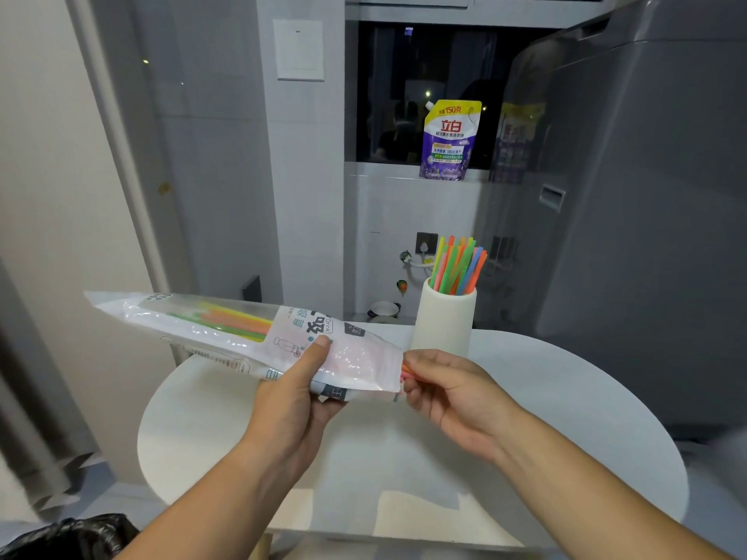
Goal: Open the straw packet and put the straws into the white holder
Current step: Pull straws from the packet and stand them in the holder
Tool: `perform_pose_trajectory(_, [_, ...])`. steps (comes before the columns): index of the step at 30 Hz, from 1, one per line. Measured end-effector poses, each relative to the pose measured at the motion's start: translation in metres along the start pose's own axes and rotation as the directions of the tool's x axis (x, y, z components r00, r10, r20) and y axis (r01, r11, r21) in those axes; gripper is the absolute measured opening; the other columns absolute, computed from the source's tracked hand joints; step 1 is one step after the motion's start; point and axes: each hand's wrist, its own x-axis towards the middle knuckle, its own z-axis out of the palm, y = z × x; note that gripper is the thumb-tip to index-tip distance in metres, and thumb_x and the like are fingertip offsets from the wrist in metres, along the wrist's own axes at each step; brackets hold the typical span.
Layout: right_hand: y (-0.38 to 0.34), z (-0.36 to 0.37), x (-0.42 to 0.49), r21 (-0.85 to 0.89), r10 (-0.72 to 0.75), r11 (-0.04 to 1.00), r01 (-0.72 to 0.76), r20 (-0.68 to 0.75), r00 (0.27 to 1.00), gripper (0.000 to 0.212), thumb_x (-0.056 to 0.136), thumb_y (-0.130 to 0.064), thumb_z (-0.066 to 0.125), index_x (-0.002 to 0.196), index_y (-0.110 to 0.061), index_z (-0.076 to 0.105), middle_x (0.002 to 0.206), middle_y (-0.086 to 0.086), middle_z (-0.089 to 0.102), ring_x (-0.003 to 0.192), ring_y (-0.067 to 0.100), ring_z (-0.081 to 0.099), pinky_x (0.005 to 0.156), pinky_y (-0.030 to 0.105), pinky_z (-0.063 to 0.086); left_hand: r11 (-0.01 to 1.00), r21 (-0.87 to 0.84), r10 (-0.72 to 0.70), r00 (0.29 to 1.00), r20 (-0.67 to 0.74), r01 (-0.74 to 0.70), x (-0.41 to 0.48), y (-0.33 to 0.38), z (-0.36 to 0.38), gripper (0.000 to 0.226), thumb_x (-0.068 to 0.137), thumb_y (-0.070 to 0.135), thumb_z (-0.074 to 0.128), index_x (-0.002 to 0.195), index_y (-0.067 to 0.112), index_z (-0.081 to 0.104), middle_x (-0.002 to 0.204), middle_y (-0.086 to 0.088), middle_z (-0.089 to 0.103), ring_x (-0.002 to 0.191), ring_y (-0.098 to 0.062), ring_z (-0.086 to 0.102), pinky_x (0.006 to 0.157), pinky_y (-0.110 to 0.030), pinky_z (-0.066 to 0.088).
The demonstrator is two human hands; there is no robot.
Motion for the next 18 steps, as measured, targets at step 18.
perform_pose_trajectory(18, [-0.003, -0.013, 0.0, -0.357, -0.309, 0.903, 0.241, -0.147, 0.94, 0.013, 0.094, -0.012, 0.064, 0.089, 0.0, 0.067, 0.06, 0.011, 0.061, 0.05, 0.016, 0.056, 0.052, 0.028, 0.049, 0.99, -0.125, -0.063, 0.998, -0.017, 0.06, 0.002, 0.002, 0.0, 0.035, 0.093, 0.011, 0.067, 0.128, 0.013, 0.063, 0.118, -0.009, 0.077, 0.095, -0.019, 0.077, 0.079, -0.048, 0.063])
